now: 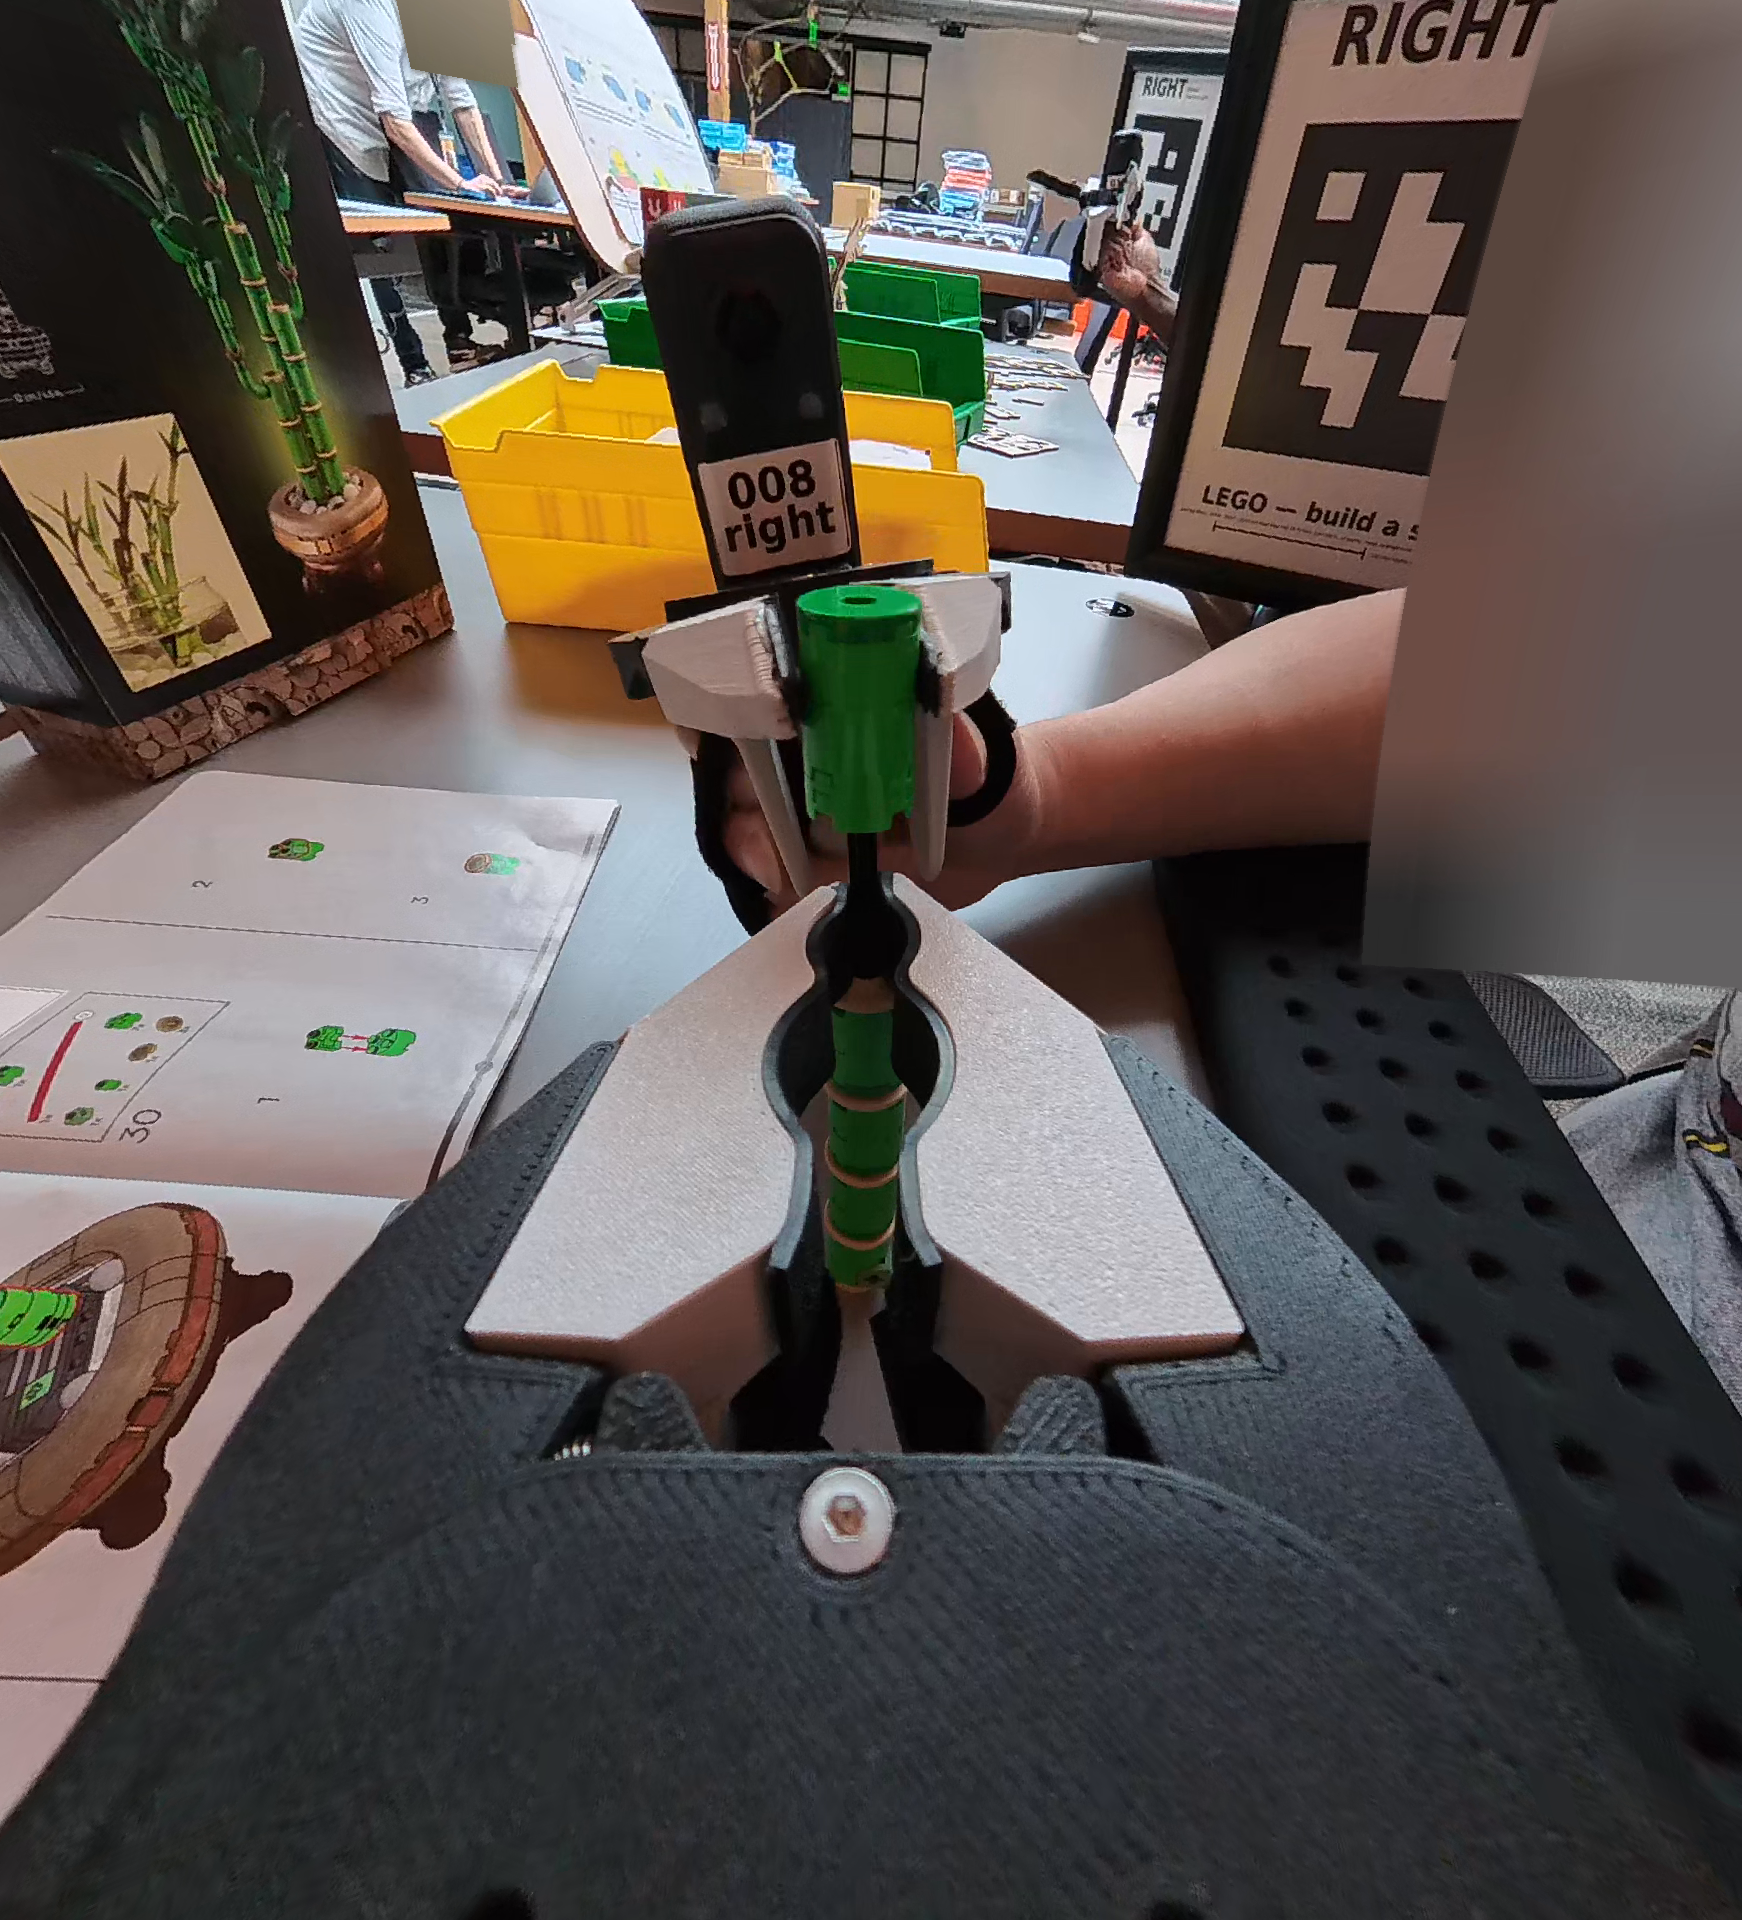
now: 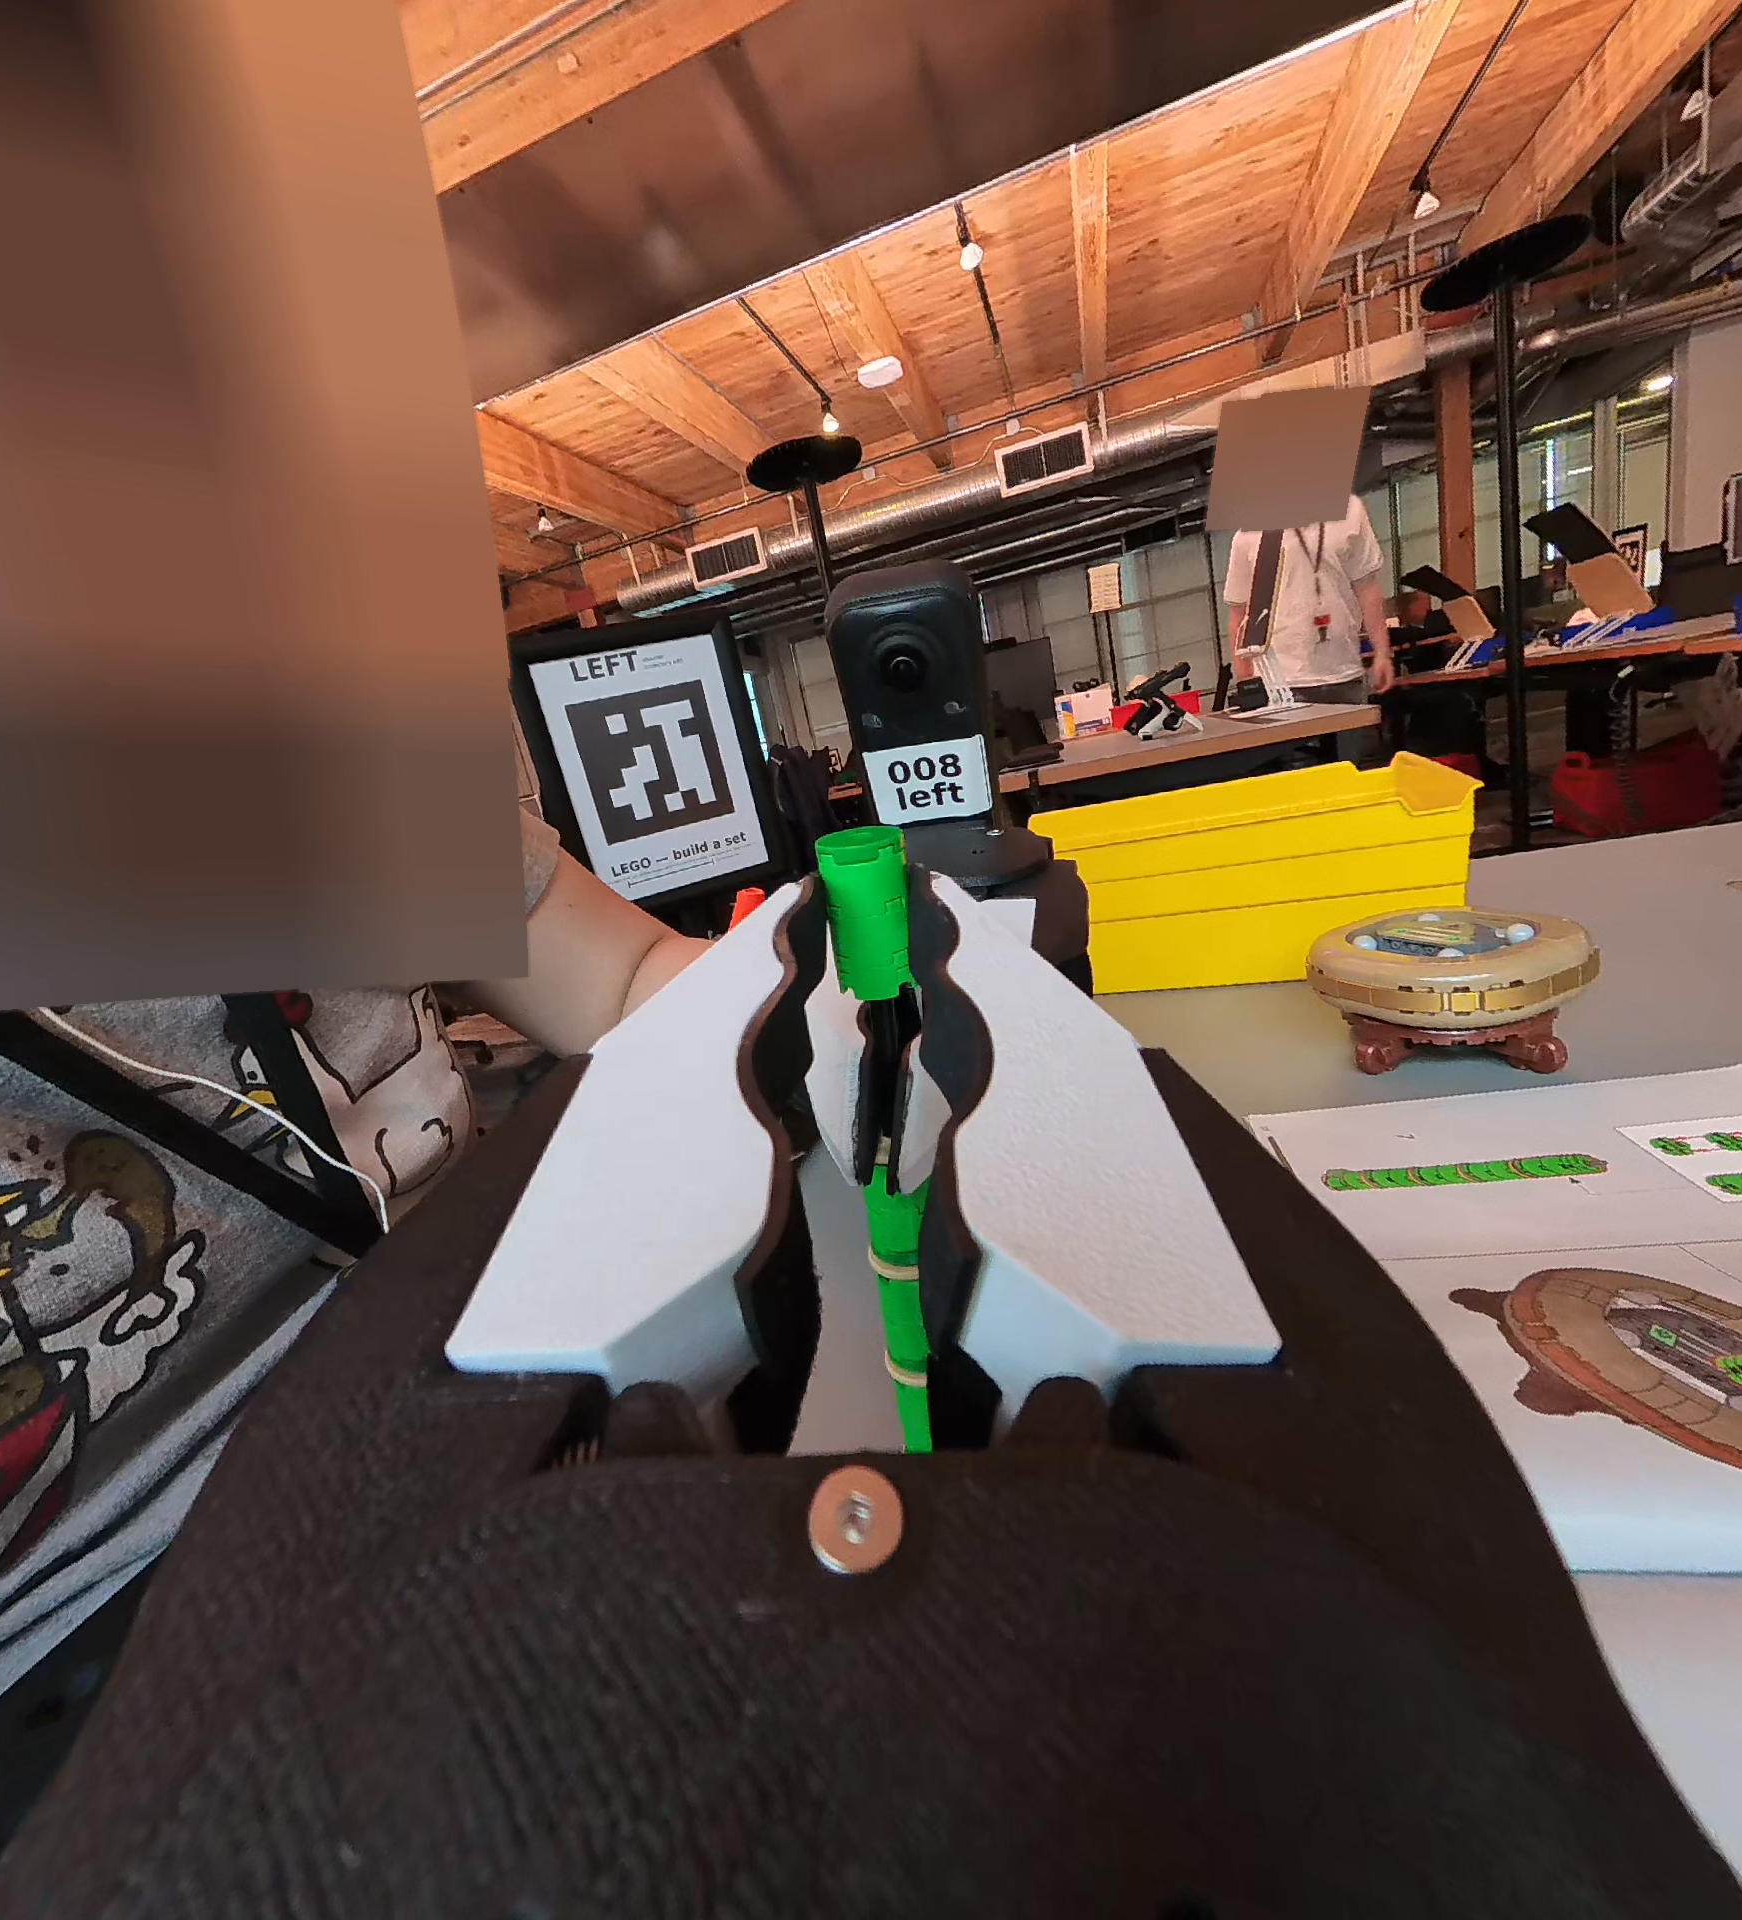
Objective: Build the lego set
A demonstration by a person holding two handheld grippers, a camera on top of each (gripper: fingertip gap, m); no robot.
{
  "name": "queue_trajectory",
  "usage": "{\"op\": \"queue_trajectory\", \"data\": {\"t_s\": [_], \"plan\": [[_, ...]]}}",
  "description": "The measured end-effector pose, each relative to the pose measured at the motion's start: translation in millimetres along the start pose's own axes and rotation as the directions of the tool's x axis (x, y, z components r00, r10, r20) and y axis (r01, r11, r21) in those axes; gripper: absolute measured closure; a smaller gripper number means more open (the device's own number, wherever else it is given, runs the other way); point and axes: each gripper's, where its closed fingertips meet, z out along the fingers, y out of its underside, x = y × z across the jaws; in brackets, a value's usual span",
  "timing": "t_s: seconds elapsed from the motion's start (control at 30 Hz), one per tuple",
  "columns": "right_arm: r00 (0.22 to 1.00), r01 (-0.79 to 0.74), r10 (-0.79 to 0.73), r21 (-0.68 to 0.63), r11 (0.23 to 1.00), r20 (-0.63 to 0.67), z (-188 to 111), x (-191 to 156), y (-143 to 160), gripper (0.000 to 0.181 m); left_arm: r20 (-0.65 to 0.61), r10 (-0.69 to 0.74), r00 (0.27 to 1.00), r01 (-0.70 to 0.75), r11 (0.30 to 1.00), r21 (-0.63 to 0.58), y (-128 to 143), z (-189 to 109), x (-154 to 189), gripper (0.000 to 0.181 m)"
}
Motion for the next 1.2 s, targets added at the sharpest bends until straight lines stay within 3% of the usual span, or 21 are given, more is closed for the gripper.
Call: {"op": "queue_trajectory", "data": {"t_s": [0.03, 0.3, 0.73, 1.0, 1.2], "plan": [[1.0, -0.002, 0.002, 0.0, 1.0, 0.001, -0.2, 0.0, -0.1, 0.166, 0.0, 0.0, 1.0, 0.0, 1.0, 0.0, 0.0, 0.0, 0.0, 0.179], [1.0, -0.018, 0.018, -0.034, 0.999, -0.012, -0.3, 2.1, 0.6, 0.166, 0.0, -0.004, 1.0, 0.004, 1.0, -0.004, 0.0, -0.1, -0.4, 0.179], [0.994, 0.043, -0.066, -0.245, 0.969, -0.084, -1.9, 1.4, 3.3, 0.166, 0.0, -0.003, 1.0, 0.003, 1.0, -0.015, 0.0, 1.2, 0.0, 0.18], [0.994, -0.027, -0.008, -0.303, 0.953, -0.112, -2.1, 0.9, 4.2, 0.166, 0.006, 0.013, 1.0, -0.012, 0.999, -0.029, 0.2, 2.2, 0.9, 0.18], [0.991, 0.011, -0.057, -0.342, 0.94, -0.123, -3.1, -0.9, 4.8, 0.166, -0.001, 0.006, 1.0, -0.006, 1.0, -0.028, 0.2, 3.0, 1.7, 0.179]]}}
